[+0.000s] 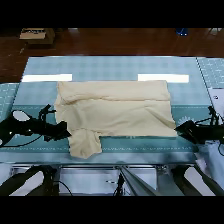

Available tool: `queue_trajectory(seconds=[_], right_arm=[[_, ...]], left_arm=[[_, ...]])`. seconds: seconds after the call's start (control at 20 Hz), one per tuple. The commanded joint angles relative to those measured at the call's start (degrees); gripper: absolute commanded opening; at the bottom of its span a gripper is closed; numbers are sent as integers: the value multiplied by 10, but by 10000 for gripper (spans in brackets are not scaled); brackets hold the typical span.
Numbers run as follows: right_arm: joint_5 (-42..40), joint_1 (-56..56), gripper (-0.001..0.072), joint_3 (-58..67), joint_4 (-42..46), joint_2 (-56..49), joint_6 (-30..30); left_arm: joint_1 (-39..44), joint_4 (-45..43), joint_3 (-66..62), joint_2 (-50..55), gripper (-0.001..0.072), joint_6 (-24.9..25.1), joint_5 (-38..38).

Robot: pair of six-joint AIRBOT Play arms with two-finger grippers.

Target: Fold the shirts.

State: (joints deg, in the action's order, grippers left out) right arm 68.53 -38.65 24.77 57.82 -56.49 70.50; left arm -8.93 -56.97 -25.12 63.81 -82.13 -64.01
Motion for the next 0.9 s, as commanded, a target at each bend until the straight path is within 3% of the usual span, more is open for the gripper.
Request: queue_trajectory(seconds=[0.0,0.1,0.15,0.2,0.25,0.35,0.45,0.6,0.7,0.85], right_arm=[[-39,-1,537,-44,-20,-3,-3],[-63,-1,518,-62,-27,-3,1],[-79,-1,402,-68,-43,-2,-12],[-84,-1,141,-68,-77,-2,-45],[-69,-1,31,-61,-117,-2,-81],[3,-1,31,-16,-174,-2,-149],[29,-1,31,52,-217,5,-145],[14,24,30,140,-386,16,-144],[-44,89,30,196,-375,15,-130],[-240,198,30,239,-265,-12,-101]], left_arm=[[0,1,-2,0,34,0,2],[0,1,-3,0,34,0,7],[0,1,-3,0,34,3,13],[0,2,-3,0,34,7,19],[0,2,-5,-1,33,7,19],[0,7,-25,-10,32,22,11],[0,30,-79,-35,33,53,-14],[0,94,-208,-69,33,106,-49],[0,104,-294,-72,34,105,-15],[0,103,-362,-42,33,125,84]])
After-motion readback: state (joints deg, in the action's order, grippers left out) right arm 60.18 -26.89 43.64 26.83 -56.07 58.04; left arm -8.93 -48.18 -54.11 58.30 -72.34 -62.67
